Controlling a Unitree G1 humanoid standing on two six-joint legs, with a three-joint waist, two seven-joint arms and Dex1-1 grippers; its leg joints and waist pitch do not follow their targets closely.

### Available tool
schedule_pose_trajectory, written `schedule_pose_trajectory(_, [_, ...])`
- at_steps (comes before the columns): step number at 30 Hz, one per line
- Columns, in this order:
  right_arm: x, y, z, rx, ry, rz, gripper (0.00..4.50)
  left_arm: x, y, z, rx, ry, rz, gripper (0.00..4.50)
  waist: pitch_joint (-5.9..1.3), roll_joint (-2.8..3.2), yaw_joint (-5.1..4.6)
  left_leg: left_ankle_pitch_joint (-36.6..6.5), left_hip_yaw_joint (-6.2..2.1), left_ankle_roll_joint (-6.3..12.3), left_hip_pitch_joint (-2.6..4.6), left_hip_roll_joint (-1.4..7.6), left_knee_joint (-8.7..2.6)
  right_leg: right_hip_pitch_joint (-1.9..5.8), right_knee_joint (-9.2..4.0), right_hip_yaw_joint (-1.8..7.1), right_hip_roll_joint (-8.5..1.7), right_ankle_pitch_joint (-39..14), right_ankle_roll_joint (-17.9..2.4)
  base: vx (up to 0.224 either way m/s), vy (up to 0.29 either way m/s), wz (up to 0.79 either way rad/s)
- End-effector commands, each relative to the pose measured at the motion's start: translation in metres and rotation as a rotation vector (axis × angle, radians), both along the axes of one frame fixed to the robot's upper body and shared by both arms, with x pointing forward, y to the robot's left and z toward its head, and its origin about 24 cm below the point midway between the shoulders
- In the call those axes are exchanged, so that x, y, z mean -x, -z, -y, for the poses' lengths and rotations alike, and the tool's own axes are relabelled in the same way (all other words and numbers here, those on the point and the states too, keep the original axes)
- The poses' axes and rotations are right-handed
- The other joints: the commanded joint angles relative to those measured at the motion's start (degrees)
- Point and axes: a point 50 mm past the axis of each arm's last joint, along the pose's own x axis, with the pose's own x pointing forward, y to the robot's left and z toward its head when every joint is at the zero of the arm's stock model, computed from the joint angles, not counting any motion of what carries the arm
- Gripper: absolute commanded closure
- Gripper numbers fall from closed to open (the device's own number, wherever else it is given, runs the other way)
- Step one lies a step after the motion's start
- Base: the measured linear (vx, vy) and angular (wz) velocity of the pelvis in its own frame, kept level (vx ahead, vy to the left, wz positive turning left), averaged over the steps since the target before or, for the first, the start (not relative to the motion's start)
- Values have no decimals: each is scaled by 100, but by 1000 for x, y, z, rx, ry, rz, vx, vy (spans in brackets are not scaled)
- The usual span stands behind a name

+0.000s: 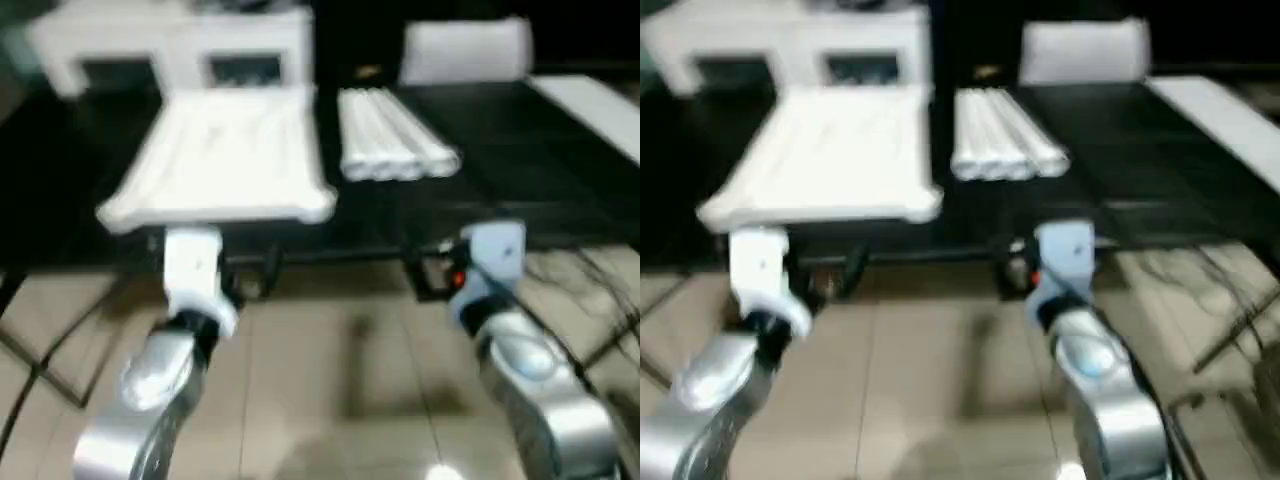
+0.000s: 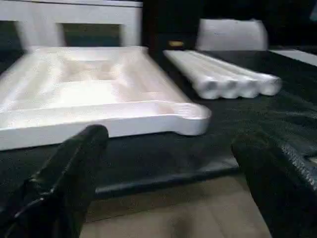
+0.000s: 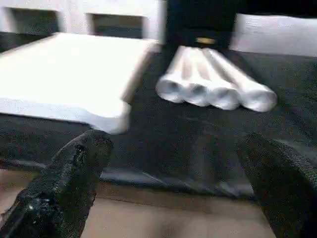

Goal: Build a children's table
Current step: Move to table

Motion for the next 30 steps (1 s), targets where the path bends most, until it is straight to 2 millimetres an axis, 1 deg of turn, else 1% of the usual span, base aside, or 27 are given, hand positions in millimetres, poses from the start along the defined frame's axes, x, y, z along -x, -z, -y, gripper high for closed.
schedule_pose_trajectory(1, [-1, 2, 11, 27, 39, -15, 0, -3, -2, 4, 4, 12, 11, 3, -327, 243, -251, -2175, -877, 2276, 669, 834, -1033, -907, 213, 9, -178, 637, 583, 142, 23, -7])
schedule_pose_trajectory(2, [-1, 3, 11, 29, 41, -18, 0, -3, -2, 4, 6, 12, 10, 3, -372, 193, -252, -1662, -807, 2544, 700, 812, -974, -1034, 201, 29, -223, 819, 602, 142, 23, -7])
schedule_pose_trajectory(3, [-1, 3, 12, 30, 44, -20, 0, -3, -2, 4, 12, 9, 12, 3, -338, 81, -211, -993, -499, 2627, 550, 659, -990, -1105, 78, 57, -280, 1211, 435, 153, -9, 0])
schedule_pose_trajectory(4, [0, 3, 13, 31, 46, -24, 0, -3, -2, 4, 16, 6, 13, 3, -385, -49, -189, -758, -318, 2472, 489, 467, -904, -1025, -253, 146, -346, 1500, 267, 183, -52, 7])
schedule_pose_trajectory(5, [1, 4, 14, 33, 49, -32, 0, -3, -3, 5, 14, 7, 15, 3, -457, -455, 44, -812, 249, 1891, -125, -380, -397, -210, -996, 701, -426, 1103, 138, 183, -52, 7])
schedule_pose_trajectory(6, [1, 5, 15, 35, 52, -37, 0, -3, -3, 6, 12, 9, 17, 3, -434, -454, 241, -605, 224, 1505, -452, -495, 363, 206, -1372, 1302, -1005, -1022, -338, 211, -53, 5])
schedule_pose_trajectory(7, [2, 5, 15, 36, 53, -38, 0, -3, -3, 6, 14, 10, 17, 3, -428, -381, 319, -263, 85, 1245, -649, -370, 520, 339, -1292, 1303, -1118, -1134, -609, 213, -25, -6])
schedule_pose_trajectory(8, [2, 5, 16, 40, 55, -42, 0, -3, -3, 7, 20, 15, 15, 3, -382, -405, 382, 255, 48, 820, -792, -333, 544, 269, -1246, 1129, -925, -599, -818, 213, -25, -6])
schedule_pose_trajectory(9, [4, 6, 16, 44, 51, -49, 0, -1, -1, 9, 10, 26, 11, 3, -379, -315, 411, 633, 44, 661, -875, -230, 428, 313, -1275, 945, -920, 131, -1232, 218, -6, -12])
schedule_pose_trajectory(11, [6, 5, 15, 44, 40, -54, 0, 0, 0, 11, 10, 40, 8, 3, -324, -154, 461, 1086, 35, 647, -854, -54, 97, 155, -1411, 613, -821, -5, -1505, 197, 17, -9])
schedule_pose_trajectory(12, [7, 3, 15, 43, 33, -49, 0, 0, -1, 12, 10, 40, 10, 3, -325, 211, 399, 893, 15, 682, -435, 155, -645, 10, -1349, 34, -218, -502, -998, 214, 50, 4])
schedule_pose_trajectory(13, [7, 1, 15, 43, 29, -42, 0, 1, -1, 13, 18, 45, 13, 3, -331, 345, 146, -2013, -458, -358, 185, 980, -1046, -694, -226, 124, 83, -446, -46, 238, 94, -15])
schedule_pose_trajectory(14, [7, -1, 15, 43, 28, -37, 0, 1, -2, 13, 23, 48, 15, 3, -444, 333, 218, -2380, -507, -476, 294, 1165, -1110, -717, -6, 89, -3, -145, 291, 238, 94, -15])
schedule_pose_trajectory(15, [6, -4, 15, 45, 15, -23, 0, 1, -2, 15, 15, 55, 19, 3, -485, 371, 260, -2214, -459, -520, 370, 1173, -1094, -844, 64, 49, -67, 142, 544, 227, 65, -47])
schedule_pose_trajectory(16, [6, -7, 14, 46, 3, -11, 0, 2, -3, 16, 7, 61, 22, 3, -411, 336, 303, -1660, -128, -571, 276, 1073, -1109, -975, 125, -74, -102, 683, 631, 218, 42, -52])
schedule_pose_trajectory(17, [5, -8, 14, 43, -2, -4, 0, 2, -3, 17, 6, 65, 25, 3, -430, 258, 258, -1347, -95, -398, 266, 1021, -1096, -991, 92, -127, -120, 949, 591, 218, 42, -52])
schedule_pose_trajectory(18, [4, -15, 13, 43, -19, 19, 0, 1, -4, 20, 21, 73, 25, 3, -373, 163, 204, -920, -67, 700, 242, 786, -1152, -1109, -79, -160, -205, 1539, 483, 204, 22, -38])
schedule_pose_trajectory(19, [3, -16, 13, 40, -29, 24, 0, 0, -4, 21, 28, 66, 23, 3, -438, 40, 141, -807, 40, 1099, 385, 718, -1049, -1217, -297, -89, -313, 1855, 391, 205, -49, -9])
schedule_pose_trajectory(20, [3, -17, 12, 36, -38, 27, 0, -1, -4, 21, 34, 60, 23, 3, -433, -219, 187, -1285, 427, 1239, 26, 242, -879, -817, -845, 190, -502, 1926, 209, 205, -49, -9])
schedule_pose_trajectory(21, [3, -18, 12, 34, -43, 29, 0, -1, -4, 21, 38, 56, 24, 3, -465, -434, 292, -1344, 602, 1279, -314, -179, -526, -417, -1127, 517, -608, 945, 278, 201, -97, 2])
schedule_pose_trajectory(22, [4, -18, 11, 32, -48, 27, 0, -2, -4, 21, 38, 55, 26, 3, -581, -463, 392, -458, 326, 1223, -700, -204, 211, 124, -1284, 1022, -1297, 29, -279, 229, -83, -9])
schedule_pose_trajectory(23, [4, -18, 11, 27, -50, 24, 0, -2, -5, 21, 42, 44, 27, 3, -614, -482, 446, 235, 247, 1033, -1008, -283, 401, 248, -1128, 894, -1076, 787, -370, 229, -83, -9])
schedule_pose_trajectory(25, [4, -16, 11, 21, -53, 13, 0, -3, -5, 20, 41, 36, 27, 3, -497, -385, 489, 849, 217, 708, -983, -227, 293, 91, -1164, 617, -964, 1878, -765, 230, -45, -9])
schedule_pose_trajectory(27, [5, -15, 12, 18, -53, 5, 0, -3, -4, 20, 35, 34, 26, 3, -425, -141, 568, 1488, 199, 789, -964, 39, -239, -9, -1327, 203, -728, 972, -1159, 215, 4, -6])
schedule_pose_trajectory(28, [5, -15, 12, 13, -52, -1, 0, -3, -4, 19, 30, 31, 26, 3, -459, 200, 525, 1278, 124, 756, -569, 298, -675, -97, -1262, -103, -350, 395, -761, 227, 99, -7])
schedule_pose_trajectory(29, [4, -14, 12, 9, -50, -11, 0, -3, -3, 19, 27, 29, 25, 3, -327, 183, 331, 502, -180, 994, -479, 544, -915, -254, -911, -242, -17, 131, -449, 227, 99, -7])
schedule_pose_trajectory(30, [4, -13, 12, 9, -50, -16, 0, -3, -3, 19, 24, 25, 25, 3, -612, 219, 145, 56, -761, 1954, 374, 1002, -824, -972, -25, -101, -56, 72, 156, 247, 80, -5])
